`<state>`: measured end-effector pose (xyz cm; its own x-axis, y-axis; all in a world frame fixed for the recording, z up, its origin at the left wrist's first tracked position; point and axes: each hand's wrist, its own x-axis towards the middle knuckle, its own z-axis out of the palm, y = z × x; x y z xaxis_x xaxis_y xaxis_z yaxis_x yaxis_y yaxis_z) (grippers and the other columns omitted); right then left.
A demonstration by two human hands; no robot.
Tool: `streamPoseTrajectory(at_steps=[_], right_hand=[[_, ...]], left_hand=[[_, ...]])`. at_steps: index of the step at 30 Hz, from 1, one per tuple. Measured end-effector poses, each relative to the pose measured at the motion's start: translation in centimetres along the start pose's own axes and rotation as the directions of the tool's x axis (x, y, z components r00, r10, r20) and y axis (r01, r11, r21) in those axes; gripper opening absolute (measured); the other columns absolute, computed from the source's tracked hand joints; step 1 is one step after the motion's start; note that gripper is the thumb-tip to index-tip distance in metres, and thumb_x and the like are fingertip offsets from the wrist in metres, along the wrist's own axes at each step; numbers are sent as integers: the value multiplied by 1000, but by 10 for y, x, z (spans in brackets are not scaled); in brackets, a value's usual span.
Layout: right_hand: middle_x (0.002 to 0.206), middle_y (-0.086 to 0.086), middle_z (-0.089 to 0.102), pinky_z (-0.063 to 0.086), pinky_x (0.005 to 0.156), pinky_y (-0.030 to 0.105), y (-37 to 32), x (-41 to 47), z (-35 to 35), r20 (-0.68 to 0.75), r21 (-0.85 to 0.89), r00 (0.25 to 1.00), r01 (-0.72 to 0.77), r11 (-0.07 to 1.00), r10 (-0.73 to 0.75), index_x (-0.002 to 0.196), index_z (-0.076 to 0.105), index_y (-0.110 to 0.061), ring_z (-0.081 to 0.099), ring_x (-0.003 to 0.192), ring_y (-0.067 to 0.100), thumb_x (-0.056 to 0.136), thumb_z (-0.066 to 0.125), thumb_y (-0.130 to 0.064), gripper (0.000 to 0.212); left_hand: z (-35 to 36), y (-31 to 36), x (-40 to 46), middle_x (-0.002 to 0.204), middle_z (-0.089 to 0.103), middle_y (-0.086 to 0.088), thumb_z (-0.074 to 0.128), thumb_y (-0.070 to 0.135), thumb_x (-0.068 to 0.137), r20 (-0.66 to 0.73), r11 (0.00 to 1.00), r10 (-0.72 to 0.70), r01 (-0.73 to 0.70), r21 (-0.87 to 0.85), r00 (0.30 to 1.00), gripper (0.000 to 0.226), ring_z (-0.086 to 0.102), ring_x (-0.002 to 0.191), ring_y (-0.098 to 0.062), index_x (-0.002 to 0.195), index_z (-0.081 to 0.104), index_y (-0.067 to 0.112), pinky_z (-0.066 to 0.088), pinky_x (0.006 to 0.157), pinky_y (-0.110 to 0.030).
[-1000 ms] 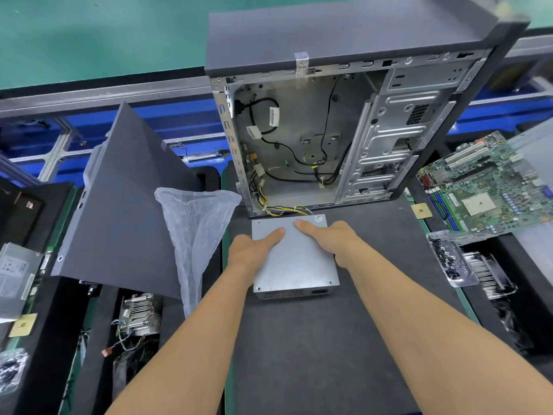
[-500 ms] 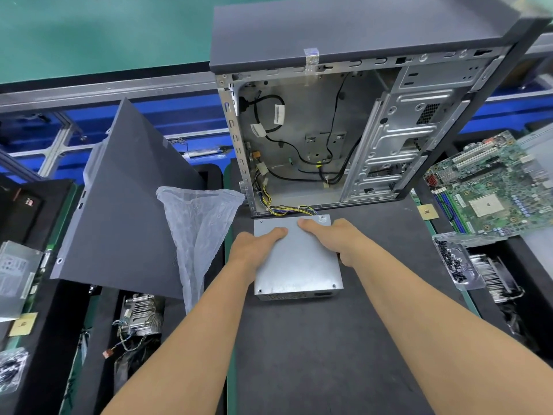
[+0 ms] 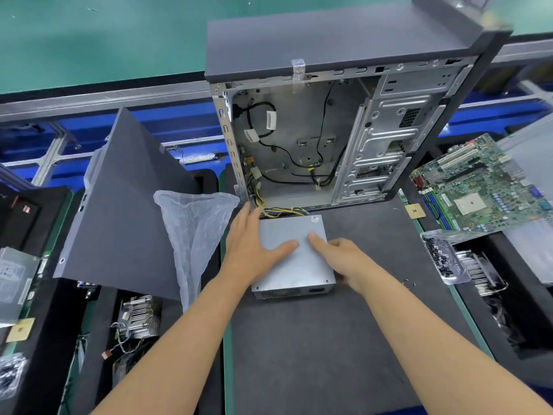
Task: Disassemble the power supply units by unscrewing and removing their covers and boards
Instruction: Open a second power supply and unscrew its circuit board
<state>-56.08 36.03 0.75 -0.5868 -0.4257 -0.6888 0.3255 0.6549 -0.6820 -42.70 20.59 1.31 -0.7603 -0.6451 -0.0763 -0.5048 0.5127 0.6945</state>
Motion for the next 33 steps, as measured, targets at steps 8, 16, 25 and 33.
streamPoseTrajectory(at_steps=[8,16,25,33], right_hand=[[119,-19,61,54,76,33,43,-36,10,-12,85,998,67,994,-66,115,56,-37,58,105,3,75,78,-56,49],[84,-15,75,43,57,4,42,-22,-2,-205,80,951,252,965,-231,87,71,-33,65,72,-10,73,86,-34,21],[111,-13,66,46,86,30,2,3,-37,79,-321,990,133,938,-113,108,67,-22,63,101,9,71,51,-87,77],[105,0,64,54,81,35,-8,19,-16,-11,-425,996,75,902,-89,107,60,-12,64,91,18,59,61,-89,91]], left_hand=[[10,3,22,159,29,-3,55,81,77,273,872,160,-266,411,949,108,17,147,-20,157,20,17,9,123,-45],[14,14,6,133,49,0,52,81,78,125,898,-53,-8,439,991,84,40,124,-27,138,45,24,32,102,-43],[39,8,-52,135,56,-8,77,44,84,-16,615,-629,485,-622,777,69,57,119,-23,138,49,10,49,100,-40],[56,17,-61,103,75,0,89,42,71,203,356,-710,592,-723,675,57,73,93,-20,111,67,8,59,86,-40]])
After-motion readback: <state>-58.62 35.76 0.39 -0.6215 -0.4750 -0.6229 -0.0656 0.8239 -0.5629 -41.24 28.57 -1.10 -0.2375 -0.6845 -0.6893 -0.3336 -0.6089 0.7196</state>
